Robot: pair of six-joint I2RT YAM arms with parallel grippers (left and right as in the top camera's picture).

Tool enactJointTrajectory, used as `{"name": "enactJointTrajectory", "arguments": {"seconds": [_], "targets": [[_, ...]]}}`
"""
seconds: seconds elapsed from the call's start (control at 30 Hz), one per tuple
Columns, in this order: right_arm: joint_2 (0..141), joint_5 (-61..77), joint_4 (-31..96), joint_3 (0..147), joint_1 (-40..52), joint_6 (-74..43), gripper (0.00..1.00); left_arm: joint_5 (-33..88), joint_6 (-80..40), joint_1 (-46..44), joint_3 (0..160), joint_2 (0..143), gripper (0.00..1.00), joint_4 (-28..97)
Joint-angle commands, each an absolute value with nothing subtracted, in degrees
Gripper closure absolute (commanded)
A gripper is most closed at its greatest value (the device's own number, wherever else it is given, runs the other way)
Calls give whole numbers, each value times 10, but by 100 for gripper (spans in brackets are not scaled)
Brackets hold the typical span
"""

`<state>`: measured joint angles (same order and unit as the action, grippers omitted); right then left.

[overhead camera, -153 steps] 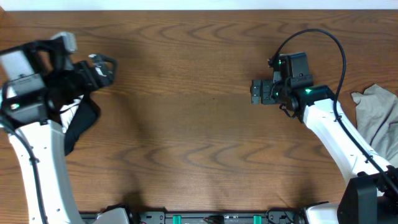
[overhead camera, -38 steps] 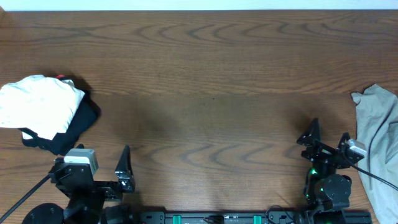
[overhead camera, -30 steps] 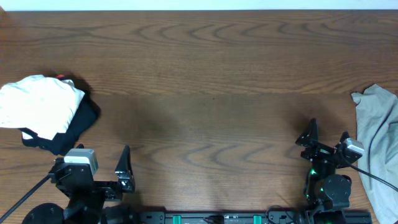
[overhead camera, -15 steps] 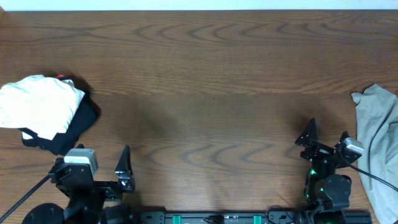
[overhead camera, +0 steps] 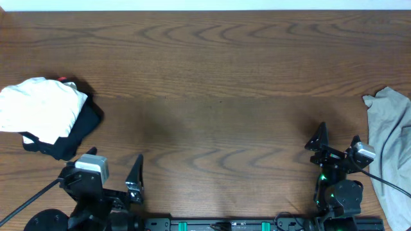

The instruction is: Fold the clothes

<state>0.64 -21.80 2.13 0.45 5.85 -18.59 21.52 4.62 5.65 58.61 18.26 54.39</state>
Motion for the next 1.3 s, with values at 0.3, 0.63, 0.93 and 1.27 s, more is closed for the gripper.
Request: {"name": "enactJointTrajectory", "arguments": {"seconds": [0.3, 0.63, 0.93, 1.27], "targets": [[3, -212, 24, 3, 54, -175, 1, 171, 62, 51, 432, 180, 2, 498], [3, -212, 24, 3, 54, -175, 1, 173, 53, 51, 197, 50, 2, 316], [3, -212, 24, 3, 54, -175, 1, 173, 54, 51, 87, 1, 2, 188], [3, -212, 24, 3, 54, -175, 1, 171, 53, 51, 2, 1, 2, 7]]}}
